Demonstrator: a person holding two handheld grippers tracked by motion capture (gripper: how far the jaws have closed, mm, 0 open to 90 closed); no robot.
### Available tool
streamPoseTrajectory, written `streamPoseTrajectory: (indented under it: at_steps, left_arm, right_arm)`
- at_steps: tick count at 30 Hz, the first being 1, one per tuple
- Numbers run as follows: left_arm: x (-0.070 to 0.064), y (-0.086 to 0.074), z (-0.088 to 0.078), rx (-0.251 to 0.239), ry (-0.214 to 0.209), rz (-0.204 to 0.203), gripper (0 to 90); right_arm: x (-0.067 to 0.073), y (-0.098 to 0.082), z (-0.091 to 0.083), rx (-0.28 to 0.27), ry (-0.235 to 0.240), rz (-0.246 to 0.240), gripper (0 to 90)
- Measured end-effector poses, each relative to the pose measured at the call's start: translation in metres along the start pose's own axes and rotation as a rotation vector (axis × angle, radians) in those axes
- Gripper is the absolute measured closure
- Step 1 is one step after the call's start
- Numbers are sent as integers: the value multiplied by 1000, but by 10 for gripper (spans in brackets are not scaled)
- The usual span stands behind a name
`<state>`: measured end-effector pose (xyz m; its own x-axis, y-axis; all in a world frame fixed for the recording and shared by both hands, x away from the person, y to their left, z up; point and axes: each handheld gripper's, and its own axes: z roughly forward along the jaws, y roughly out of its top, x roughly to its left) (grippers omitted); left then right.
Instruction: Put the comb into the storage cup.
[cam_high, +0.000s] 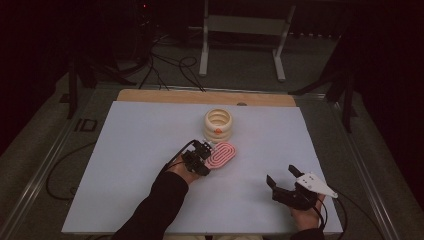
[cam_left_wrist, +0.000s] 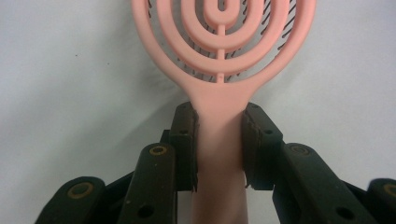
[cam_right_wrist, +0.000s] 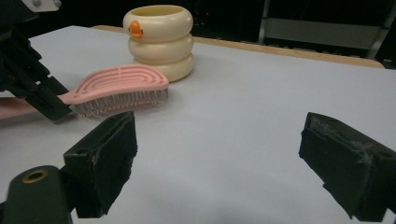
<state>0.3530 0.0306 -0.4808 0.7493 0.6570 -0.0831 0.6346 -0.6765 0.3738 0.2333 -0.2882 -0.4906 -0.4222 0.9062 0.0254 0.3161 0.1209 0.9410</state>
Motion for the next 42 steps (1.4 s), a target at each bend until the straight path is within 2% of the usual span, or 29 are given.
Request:
streamPoseTrajectory:
  at_steps: [27,28,33,42]
  left_arm:
    - [17,-30,-28,-112,49,-71,700]
    - [18,-34,-31,-124,63,-73,700]
    - [20,-42,-36,-146,80,-83,700]
    - [33,-61,-43,-195,85,-145,700]
  right_arm:
    - [1,0,1,6,1,-5,111]
    - [1,0,1,6,1,-4,111]
    - [1,-1,1,10,2,-5,111]
    - [3,-1,3,16,4,-2,111]
